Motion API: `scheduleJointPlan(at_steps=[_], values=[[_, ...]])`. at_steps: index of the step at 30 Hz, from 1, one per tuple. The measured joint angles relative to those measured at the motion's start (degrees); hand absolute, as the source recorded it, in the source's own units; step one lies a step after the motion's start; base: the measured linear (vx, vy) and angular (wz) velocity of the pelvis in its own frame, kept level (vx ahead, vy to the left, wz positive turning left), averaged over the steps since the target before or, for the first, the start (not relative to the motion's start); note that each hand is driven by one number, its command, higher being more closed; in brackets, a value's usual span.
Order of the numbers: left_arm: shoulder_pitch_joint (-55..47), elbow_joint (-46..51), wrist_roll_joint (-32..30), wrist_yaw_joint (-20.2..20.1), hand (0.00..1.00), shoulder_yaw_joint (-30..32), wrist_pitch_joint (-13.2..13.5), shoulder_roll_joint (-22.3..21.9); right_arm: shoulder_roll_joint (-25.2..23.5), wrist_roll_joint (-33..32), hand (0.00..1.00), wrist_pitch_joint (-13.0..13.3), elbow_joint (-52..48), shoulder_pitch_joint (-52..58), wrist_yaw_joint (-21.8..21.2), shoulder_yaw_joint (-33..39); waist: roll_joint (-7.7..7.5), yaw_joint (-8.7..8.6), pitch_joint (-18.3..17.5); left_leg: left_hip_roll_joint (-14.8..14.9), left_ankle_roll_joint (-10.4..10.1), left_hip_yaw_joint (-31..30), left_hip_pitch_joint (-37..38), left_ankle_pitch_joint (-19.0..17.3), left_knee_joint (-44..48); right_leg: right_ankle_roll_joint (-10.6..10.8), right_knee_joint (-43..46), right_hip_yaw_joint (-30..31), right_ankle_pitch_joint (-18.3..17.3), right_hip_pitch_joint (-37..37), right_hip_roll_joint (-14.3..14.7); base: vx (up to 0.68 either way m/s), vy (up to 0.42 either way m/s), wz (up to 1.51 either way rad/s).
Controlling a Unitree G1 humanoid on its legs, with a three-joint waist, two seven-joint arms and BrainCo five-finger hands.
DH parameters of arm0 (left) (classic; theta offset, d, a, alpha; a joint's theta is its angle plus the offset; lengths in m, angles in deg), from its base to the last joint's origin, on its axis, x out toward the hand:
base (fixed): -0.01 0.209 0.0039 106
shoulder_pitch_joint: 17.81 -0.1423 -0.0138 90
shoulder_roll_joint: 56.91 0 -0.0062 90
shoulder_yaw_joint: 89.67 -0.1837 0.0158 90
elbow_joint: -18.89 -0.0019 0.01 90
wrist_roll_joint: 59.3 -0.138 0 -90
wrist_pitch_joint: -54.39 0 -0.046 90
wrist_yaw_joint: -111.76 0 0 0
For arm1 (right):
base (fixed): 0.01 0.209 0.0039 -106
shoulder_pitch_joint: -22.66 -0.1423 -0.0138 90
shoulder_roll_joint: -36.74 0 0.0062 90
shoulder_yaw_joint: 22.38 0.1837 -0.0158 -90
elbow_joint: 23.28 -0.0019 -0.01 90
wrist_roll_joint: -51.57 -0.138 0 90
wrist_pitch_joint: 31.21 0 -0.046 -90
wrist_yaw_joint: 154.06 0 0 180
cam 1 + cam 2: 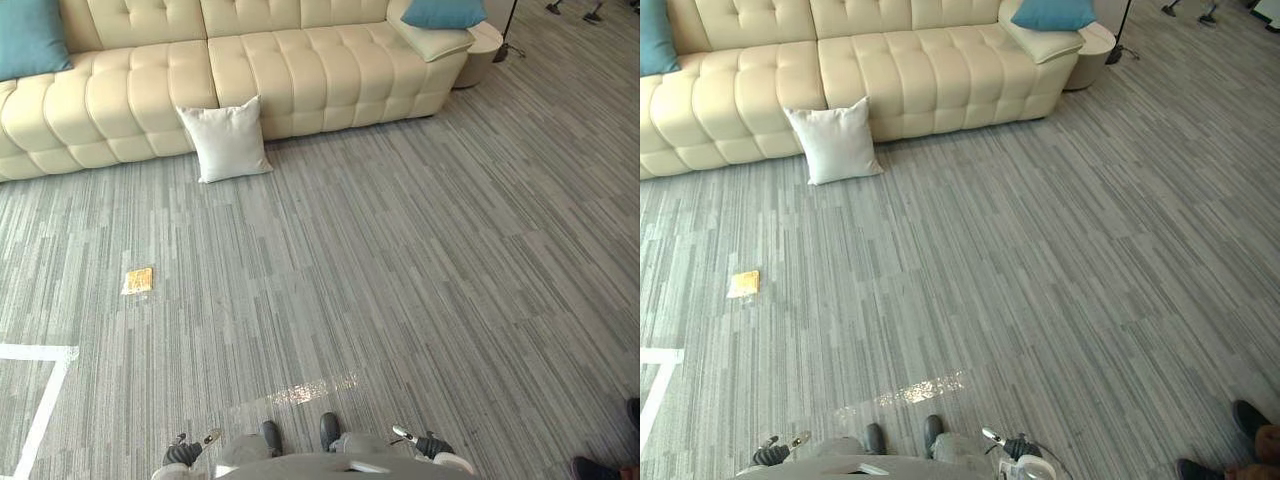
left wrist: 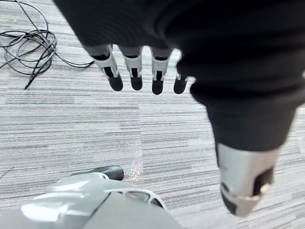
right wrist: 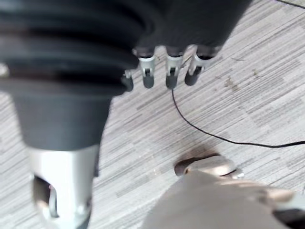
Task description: Pick up cushions and gather them together orderly.
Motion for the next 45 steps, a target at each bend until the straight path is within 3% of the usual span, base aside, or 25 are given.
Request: scheduleJointPlan(at_steps=[1, 3, 7, 8, 10, 11, 12, 14, 16, 18, 20, 21, 24, 27, 29, 31, 33, 34, 35, 36, 39, 40, 43, 45], values=[[0.0, 0.1, 0.7, 0.1, 0.0, 1.1, 0.0, 0.0, -0.4, 0.0, 0.0, -0.1, -1.1, 0.8, 0.0, 0.0, -0.61, 0.46, -0.1, 0.0, -0.4, -0.2, 0.4, -2.1, 1.8, -0.3, 6.3, -1.2, -1.1, -2.7, -1.5, 0.11, 0.039, 0.07], [0.0, 0.1, 1.1, 0.2, 0.0, 1.8, -0.1, -0.1, -0.6, 0.0, 0.0, 0.0, -1.5, 1.2, 0.0, 0.0, -0.77, 0.33, 0.0, 0.4, -0.9, -1.2, 2.1, -3.7, 2.5, -0.2, 9.7, -2.6, -3.7, -4.6, -2.6, 0.2, 0.0, 0.16], [1.2, 1.4, 1.7, 0.4, 0.0, 2.7, -0.1, -0.8, -0.7, 0.0, 0.0, 0.1, -1.4, 0.8, 0.0, 0.5, -0.61, -0.55, 0.1, 1.7, -1.8, -3.5, 5.3, -5.0, 0.3, -0.4, 1.5, -6.6, -5.0, -8.6, -2.9, 0.3, -0.076, 0.31], [1.4, 1.6, 1.7, 0.4, 0.0, 2.7, -0.1, -0.9, -0.7, 0.0, 0.0, 0.1, -1.4, 0.8, 0.0, 0.5, -0.55, -0.67, 0.1, 1.8, -2.6, -3.8, 6.0, -5.0, -0.5, -0.6, -1.3, -7.2, -4.1, -9.1, -2.7, 0.41, -0.146, 0.32], [2.8, 1.7, 1.7, 0.4, 0.0, 2.6, -0.1, -1.5, -0.7, 0.0, 0.0, 0.1, -1.5, 1.0, 0.1, 0.6, -0.3, -1.15, 0.3, 2.0, -4.4, -5.4, 8.9, -5.4, -3.6, -0.8, -10.5, -6.5, 0.9, -9.6, -2.0, 0.54, -0.217, 0.5], [2.9, 1.5, 1.7, 0.3, 0.0, 2.6, 0.0, -2.4, -0.6, 0.0, 0.0, 0.1, -1.4, 1.4, 0.1, 0.7, -0.05, -1.44, 0.5, 2.0, -5.6, -6.5, 10.4, -5.6, -5.2, -1.8, -11.5, -6.5, 6.9, -8.5, -2.1, 0.64, -0.268, 0.61], [4.2, 0.7, 1.7, 0.2, 0.0, 2.5, 0.0, -4.3, 0.4, 0.0, 0.0, 0.1, -1.4, 0.9, 0.1, 1.5, 1.91, -1.62, 0.9, 3.6, -6.9, -7.4, 12.7, -4.6, -7.1, -3.9, -8.7, -8.6, 6.0, -7.8, -1.6, 0.43, -0.184, 0.54], [5.3, 1.2, 1.3, -0.2, 0.0, 2.5, 0.3, -6.1, 1.1, 0.1, 0.0, 0.3, -1.6, 0.2, 0.1, 1.9, 3.06, -1.91, 1.3, 4.2, -7.6, -7.7, 13.7, -2.5, -7.7, -5.9, -4.3, -9.7, 1.4, -8.7, -1.9, 0.44, -0.209, 0.39], [5.8, 1.6, 1.3, -0.1, 0.0, 2.6, 0.4, -6.7, 1.3, 0.1, 0.0, 0.4, -1.6, -0.1, 0.1, 1.7, 3.69, -2.46, 1.1, 5.4, -8.0, -7.8, 13.7, 0.0, -7.4, -7.5, -2.7, -11.5, -0.8, -8.0, -1.8, 0.46, -0.245, 0.34], [6.1, 2.2, 1.3, -0.2, 0.0, 2.6, 0.4, -8.0, 1.1, 0.1, 0.0, 0.3, -2.0, -0.1, 0.2, 1.7, 3.69, -3.25, 1.1, 6.8, -8.4, -8.1, 11.5, 2.6, -1.0, -8.2, -4.8, -13.0, -1.8, -4.4, -1.5, 0.4, -0.217, 0.55], [6.6, 3.0, 1.6, -0.2, 0.0, 2.8, 0.4, -8.5, 0.8, 0.1, 0.0, 0.2, -3.5, 0.5, 0.2, 1.6, 3.66, -3.43, 1.1, 8.3, -9.4, -8.8, 6.0, 4.7, 13.2, -7.4, -8.9, -13.7, -2.8, 0.3, -1.4, 0.37, -0.191, 0.4], [6.5, 3.8, 1.8, -0.2, 0.0, 3.7, 0.4, -8.5, 0.9, 0.0, 0.0, 0.5, -3.7, 0.3, 0.3, 1.6, 4.07, -2.89, 0.9, 10.8, -10.7, -8.8, 0.3, 6.0, 26.8, -7.5, -11.6, -13.5, -3.3, 3.3, -0.7, 0.22, -0.103, 0.0], [6.3, 5.2, 2.0, 0.0, 0.0, 5.7, 0.4, -8.4, 0.7, -0.2, 0.0, 0.3, -3.4, -0.2, 2.0, 1.6, 3.95, -2.21, 1.1, 15.3, -8.5, -3.7, -7.4, 3.7, 40.7, -7.3, -14.3, -12.7, -4.5, 9.1, 0.0, 0.18, -0.012, -0.1], [6.1, 6.1, 2.9, 0.2, 0.0, 6.1, 0.4, -8.4, 0.7, -1.4, 0.0, 0.1, -3.4, -0.2, 2.2, 1.5, 3.49, -1.3, 1.4, 15.9, -7.1, -1.1, -11.7, 0.9, 40.1, -6.9, -15.8, -11.7, -5.5, 12.6, -0.5, 0.17, 0.115, -0.12], [6.3, 6.7, 2.9, 0.3, 0.0, 6.1, 0.6, -8.2, 0.4, -1.7, 0.0, 0.0, -3.5, -0.6, 2.3, 1.6, 3.04, -0.55, 1.6, 15.0, -6.1, 2.5, -15.1, -0.8, 31.4, -4.5, -17.4, -11.5, -5.6, 16.3, -2.6, 0.21, 0.199, -0.07], [6.4, 6.7, 2.9, 0.3, 0.0, 6.1, 0.9, -8.2, 0.0, -1.7, 0.0, 0.0, -3.4, -0.5, 2.3, 1.7, 2.79, 0.01, 1.5, 13.3, -5.9, 3.5, -16.7, -0.3, 20.7, -2.4, -18.2, -11.0, -6.3, 18.0, -4.8, 0.25, 0.253, -0.04], [6.5, 6.7, 2.9, 0.4, 0.0, 6.1, 1.2, -8.3, -0.9, -1.7, 0.0, 0.0, -3.4, -0.7, 2.3, 1.5, 2.73, 0.7, 1.4, 11.7, -6.1, 3.1, -17.3, 4.0, 8.4, 0.5, -18.8, -9.7, -7.4, 19.2, -7.0, 0.32, 0.365, -0.26], [6.4, 6.5, 2.9, 0.4, 0.0, 6.2, 1.2, -8.3, -1.6, -1.7, 0.0, 0.0, -3.4, -0.8, 2.3, 1.3, 2.55, 1.03, 1.3, 11.3, -6.1, 3.1, -17.0, 9.2, 6.4, 1.9, -18.9, -8.6, -8.4, 19.8, -7.7, 0.39, 0.435, -0.36], [6.4, 6.2, 2.9, 0.4, 0.0, 6.2, 1.2, -7.9, -2.3, -1.7, 0.0, 0.0, -3.3, -1.0, 2.3, 0.5, 2.12, 1.06, 0.8, 10.0, -4.6, 3.5, -16.3, 12.0, 6.5, 2.4, -19.7, -7.6, -8.7, 20.4, -8.5, 0.37, 0.351, -0.2], [6.5, 6.0, 2.9, 0.5, 0.0, 6.2, 1.2, -6.8, -3.5, -1.6, 0.0, 0.1, -3.4, -1.4, 2.3, -0.2, 0.1, 0.85, -0.1, 8.6, -3.9, 4.5, -17.0, 9.7, 7.5, 1.3, -21.3, -5.7, -7.5, 20.5, -9.7, 0.38, 0.334, -0.16], [6.5, 5.9, 2.9, 0.4, 0.0, 7.9, 1.0, -5.7, -5.8, -1.5, 0.0, 0.0, -3.4, -1.7, 2.3, 0.0, -2.11, 2.2, -1.2, 8.4, -1.7, 5.9, -17.9, 5.2, 12.6, 1.6, -23.1, -2.4, -3.1, 21.2, -11.0, 0.37, 0.328, -0.16], [6.3, 5.5, 2.9, 0.5, 0.0, 8.3, 1.0, -5.3, -6.7, -1.5, 0.0, 0.0, -3.3, -1.6, 2.3, 0.5, -3.22, 2.5, -2.0, 7.5, -1.1, 6.8, -17.2, 3.3, 13.6, 1.7, -21.9, -1.8, -2.7, 21.2, -12.3, 0.35, 0.274, -0.09], [6.0, 4.8, 2.8, 0.4, 0.0, 6.3, 0.7, -4.9, -7.4, -1.1, 0.0, 0.1, -3.4, -2.3, 2.1, -0.1, -3.13, 2.65, -2.1, 5.9, -0.8, 8.0, -13.8, -0.5, 13.9, 3.3, -10.0, 0.9, -1.5, 17.3, -14.3, 0.32, 0.249, -0.15], [5.9, 4.3, 2.8, 0.4, 0.0, 2.8, 0.2, -4.0, -7.1, -1.0, 0.0, 0.3, -4.1, -2.5, 2.0, -0.7, -2.75, 2.05, -2.0, 4.5, -0.7, 8.2, -9.7, -2.9, 13.1, 5.9, 10.3, 4.4, 4.4, 9.1, -15.4, 0.27, 0.153, 0.04]])
